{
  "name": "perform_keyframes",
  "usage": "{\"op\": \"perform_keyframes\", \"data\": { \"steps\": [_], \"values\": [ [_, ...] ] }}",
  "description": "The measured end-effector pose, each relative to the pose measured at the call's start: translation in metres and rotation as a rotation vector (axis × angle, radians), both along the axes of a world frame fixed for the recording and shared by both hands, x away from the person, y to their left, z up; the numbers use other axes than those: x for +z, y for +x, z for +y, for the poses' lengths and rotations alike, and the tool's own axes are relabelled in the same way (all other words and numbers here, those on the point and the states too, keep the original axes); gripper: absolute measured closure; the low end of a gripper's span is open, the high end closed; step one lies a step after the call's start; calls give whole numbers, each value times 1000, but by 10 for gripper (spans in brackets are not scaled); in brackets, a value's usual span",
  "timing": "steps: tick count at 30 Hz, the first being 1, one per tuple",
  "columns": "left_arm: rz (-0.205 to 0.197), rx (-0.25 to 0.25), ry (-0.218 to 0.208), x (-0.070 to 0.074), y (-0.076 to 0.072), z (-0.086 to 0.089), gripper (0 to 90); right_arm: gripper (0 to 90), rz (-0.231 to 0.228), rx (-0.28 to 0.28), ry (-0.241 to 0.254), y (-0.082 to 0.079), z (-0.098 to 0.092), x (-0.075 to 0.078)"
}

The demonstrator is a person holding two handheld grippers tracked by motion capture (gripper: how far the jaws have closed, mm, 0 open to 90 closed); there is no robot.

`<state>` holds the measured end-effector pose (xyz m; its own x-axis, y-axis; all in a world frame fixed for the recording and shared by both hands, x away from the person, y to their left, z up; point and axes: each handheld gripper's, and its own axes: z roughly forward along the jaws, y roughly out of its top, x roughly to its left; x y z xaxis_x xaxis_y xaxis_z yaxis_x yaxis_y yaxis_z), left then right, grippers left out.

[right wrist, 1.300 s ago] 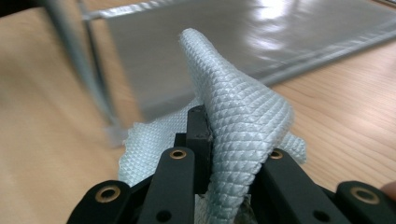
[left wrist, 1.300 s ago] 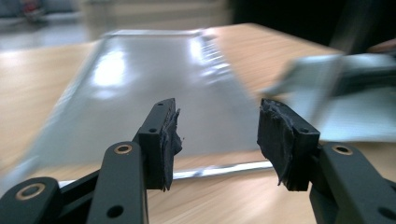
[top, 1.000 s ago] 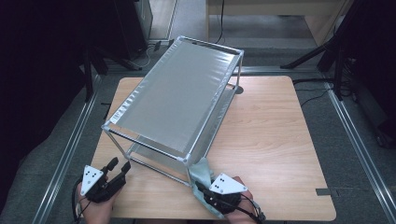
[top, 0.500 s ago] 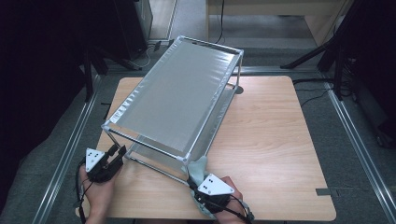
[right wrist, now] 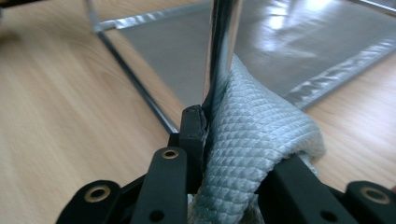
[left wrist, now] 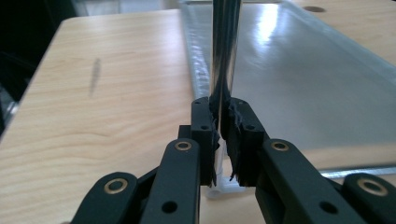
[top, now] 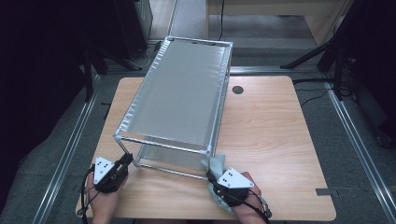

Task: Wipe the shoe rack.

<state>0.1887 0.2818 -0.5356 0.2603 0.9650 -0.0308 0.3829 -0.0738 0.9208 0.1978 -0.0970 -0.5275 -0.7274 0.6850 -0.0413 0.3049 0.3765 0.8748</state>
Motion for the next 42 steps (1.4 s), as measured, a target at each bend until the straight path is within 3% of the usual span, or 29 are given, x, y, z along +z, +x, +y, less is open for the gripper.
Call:
{"op": "perform_keyframes", "data": {
  "steps": [2,4,7,8,10,12,14,15,21,25,29,30,32,35,37,39,42],
  "values": [
    [10,3,-5,1,-9,-4,822,648,-3,-6,-15,3,-7,0],
    [12,-4,-7,1,-18,-8,822,503,62,-7,-40,10,-15,-2],
    [5,-2,7,0,-32,-17,815,414,73,-2,-57,13,-29,-3],
    [5,0,7,0,-35,-18,811,367,96,3,-68,14,-34,-2],
    [-4,5,-19,0,-36,-17,797,330,120,7,-76,17,-44,1],
    [-11,6,-37,0,-36,-15,758,319,97,-20,-78,16,-56,6],
    [-20,-5,-33,0,-36,-13,735,326,73,-71,-111,17,-68,8],
    [-26,-9,-26,1,-36,-12,732,331,82,-93,-122,18,-75,8],
    [-39,-32,-38,2,-33,-9,737,303,202,-267,-153,33,-118,-11],
    [-43,-34,-45,3,-32,-8,736,162,233,-359,-128,38,-141,-10],
    [-47,-39,-55,3,-31,-7,727,54,218,-434,-131,38,-161,0],
    [-47,-41,-51,4,-32,-7,726,41,205,-436,-118,36,-165,3],
    [-49,-40,-47,4,-32,-6,726,40,138,-413,-95,30,-167,10],
    [-50,-39,-47,4,-31,-6,728,105,53,-336,-86,22,-153,15],
    [-56,-35,-45,4,-31,-7,729,193,31,-268,-103,21,-139,11],
    [-61,-33,-39,4,-32,-8,732,251,39,-220,-127,23,-126,3],
    [-63,-36,-40,4,-31,-7,735,312,59,-194,-194,29,-118,-10]
  ]
}}
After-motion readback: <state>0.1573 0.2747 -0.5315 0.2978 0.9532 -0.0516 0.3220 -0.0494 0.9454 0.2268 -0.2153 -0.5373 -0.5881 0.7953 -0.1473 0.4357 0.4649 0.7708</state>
